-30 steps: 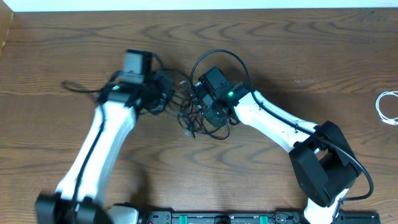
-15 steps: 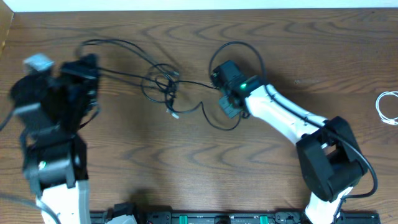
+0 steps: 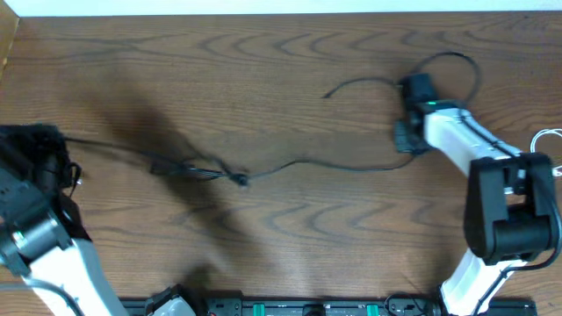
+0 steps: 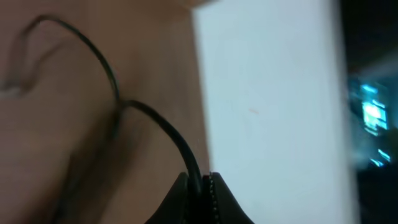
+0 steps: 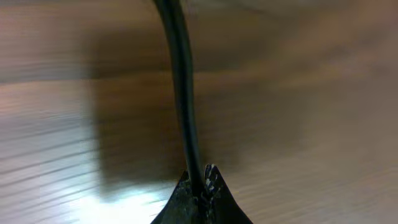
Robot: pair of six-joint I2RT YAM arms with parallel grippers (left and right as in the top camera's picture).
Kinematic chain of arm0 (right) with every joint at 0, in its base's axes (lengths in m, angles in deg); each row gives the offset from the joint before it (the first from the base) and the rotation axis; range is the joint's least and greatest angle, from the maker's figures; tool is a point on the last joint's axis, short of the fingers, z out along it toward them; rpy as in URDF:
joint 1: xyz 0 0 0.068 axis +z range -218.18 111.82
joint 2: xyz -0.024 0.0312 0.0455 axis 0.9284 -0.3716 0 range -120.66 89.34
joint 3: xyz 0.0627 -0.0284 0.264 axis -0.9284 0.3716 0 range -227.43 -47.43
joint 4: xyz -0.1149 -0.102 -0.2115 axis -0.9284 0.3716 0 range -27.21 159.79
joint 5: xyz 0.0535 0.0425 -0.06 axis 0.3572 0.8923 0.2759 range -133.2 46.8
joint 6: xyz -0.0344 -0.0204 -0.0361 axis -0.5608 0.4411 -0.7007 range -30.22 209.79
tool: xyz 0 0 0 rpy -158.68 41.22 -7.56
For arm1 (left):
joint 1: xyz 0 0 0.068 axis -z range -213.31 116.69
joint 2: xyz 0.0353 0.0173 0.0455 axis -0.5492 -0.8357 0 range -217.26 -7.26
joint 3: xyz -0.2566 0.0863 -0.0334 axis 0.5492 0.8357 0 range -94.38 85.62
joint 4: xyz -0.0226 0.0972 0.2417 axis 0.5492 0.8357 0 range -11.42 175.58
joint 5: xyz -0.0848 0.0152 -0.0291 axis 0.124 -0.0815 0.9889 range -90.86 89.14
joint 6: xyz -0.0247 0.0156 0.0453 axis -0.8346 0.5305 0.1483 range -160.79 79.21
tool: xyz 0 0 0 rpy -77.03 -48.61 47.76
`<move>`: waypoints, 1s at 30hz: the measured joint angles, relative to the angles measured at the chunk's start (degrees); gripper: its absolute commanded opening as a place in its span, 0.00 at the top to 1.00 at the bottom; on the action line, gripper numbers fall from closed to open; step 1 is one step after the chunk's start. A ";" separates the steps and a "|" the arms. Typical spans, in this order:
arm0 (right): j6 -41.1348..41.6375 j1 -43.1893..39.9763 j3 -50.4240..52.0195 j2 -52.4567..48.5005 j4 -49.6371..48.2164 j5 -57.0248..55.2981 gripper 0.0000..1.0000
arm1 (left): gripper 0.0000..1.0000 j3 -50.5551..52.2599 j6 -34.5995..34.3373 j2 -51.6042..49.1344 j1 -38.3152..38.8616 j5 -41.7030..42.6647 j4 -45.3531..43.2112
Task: Untangle cables
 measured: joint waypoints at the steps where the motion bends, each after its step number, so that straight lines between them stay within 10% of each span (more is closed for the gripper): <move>1: 1.05 -1.97 0.68 0.00 -0.42 0.17 0.99 | 0.92 0.00 0.04 -1.70 -0.90 -0.13 0.98; 30: 3.69 -3.37 2.51 0.72 -8.63 13.62 0.89 | 0.92 -0.11 15.26 -40.50 9.03 18.97 7.96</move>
